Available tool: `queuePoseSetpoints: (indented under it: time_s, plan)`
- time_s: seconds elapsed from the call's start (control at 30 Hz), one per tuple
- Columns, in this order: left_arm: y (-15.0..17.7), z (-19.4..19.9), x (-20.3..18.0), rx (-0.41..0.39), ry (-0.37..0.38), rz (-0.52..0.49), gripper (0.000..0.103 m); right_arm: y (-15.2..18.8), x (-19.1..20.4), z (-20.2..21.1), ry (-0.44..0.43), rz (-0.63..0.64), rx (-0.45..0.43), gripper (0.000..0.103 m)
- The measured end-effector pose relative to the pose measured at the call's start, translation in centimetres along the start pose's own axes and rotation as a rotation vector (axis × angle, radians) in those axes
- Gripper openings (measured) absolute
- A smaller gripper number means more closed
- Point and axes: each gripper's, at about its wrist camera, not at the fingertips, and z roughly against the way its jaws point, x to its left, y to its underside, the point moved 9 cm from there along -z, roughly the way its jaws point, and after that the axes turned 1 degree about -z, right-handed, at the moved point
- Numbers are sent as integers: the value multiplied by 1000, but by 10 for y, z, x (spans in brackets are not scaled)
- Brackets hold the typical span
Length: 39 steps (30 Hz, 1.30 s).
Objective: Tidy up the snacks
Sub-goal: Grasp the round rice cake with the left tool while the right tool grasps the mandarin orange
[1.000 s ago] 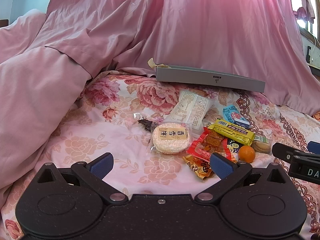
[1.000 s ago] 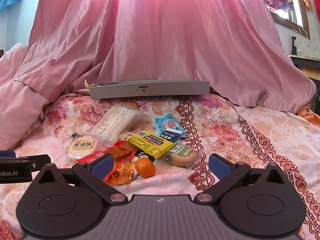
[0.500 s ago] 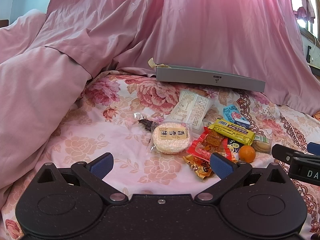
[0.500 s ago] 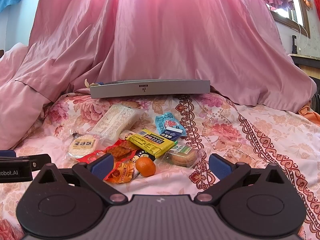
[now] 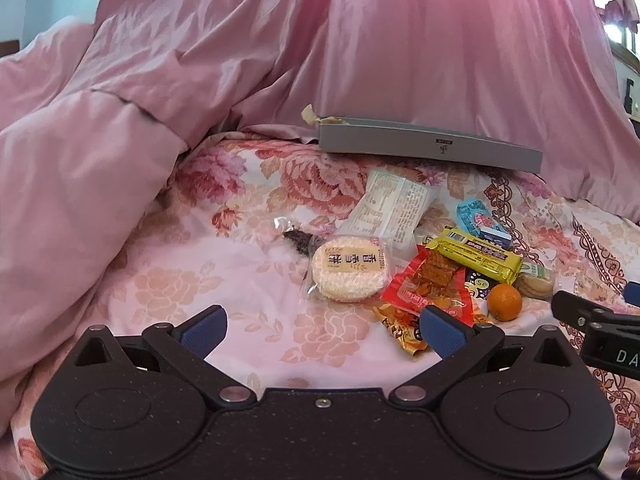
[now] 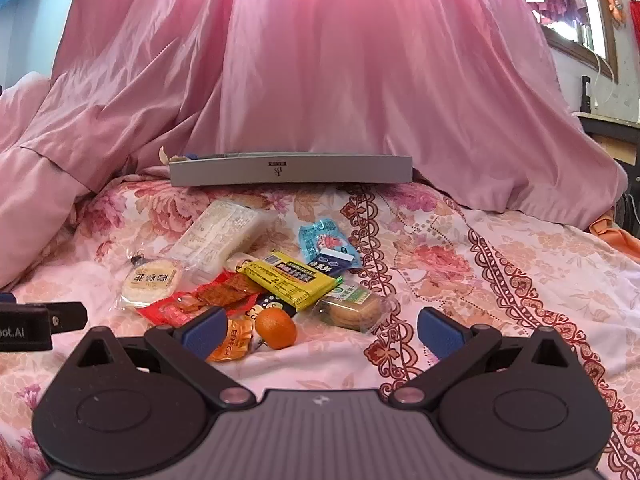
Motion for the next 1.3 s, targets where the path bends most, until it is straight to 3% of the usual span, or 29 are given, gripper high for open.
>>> queuePoseSetpoints:
  time_s: [0.27, 0.37, 0.57, 0.73, 1.03, 1.3]
  plan:
    - [-7, -23, -5, 46, 42, -13, 102, 4, 10, -20, -142, -28, 78, 103]
    - [-13, -35, -9, 45, 76, -44, 102, 5, 18, -25, -176, 16, 97, 103]
    - [-18, -58, -21, 46, 205, -133, 102, 6, 24, -37, -238, 119, 117, 103]
    - [-13, -70, -25, 67, 294, -104, 102, 10, 13, -46, -246, 173, 141, 103]
    - [-27, -96, -3, 38, 232, -139, 102, 13, 2, -56, -260, 146, 164, 103]
    - [-24, -119, -7, 78, 313, -199, 102, 7, 16, -72, -261, 155, 175, 95]
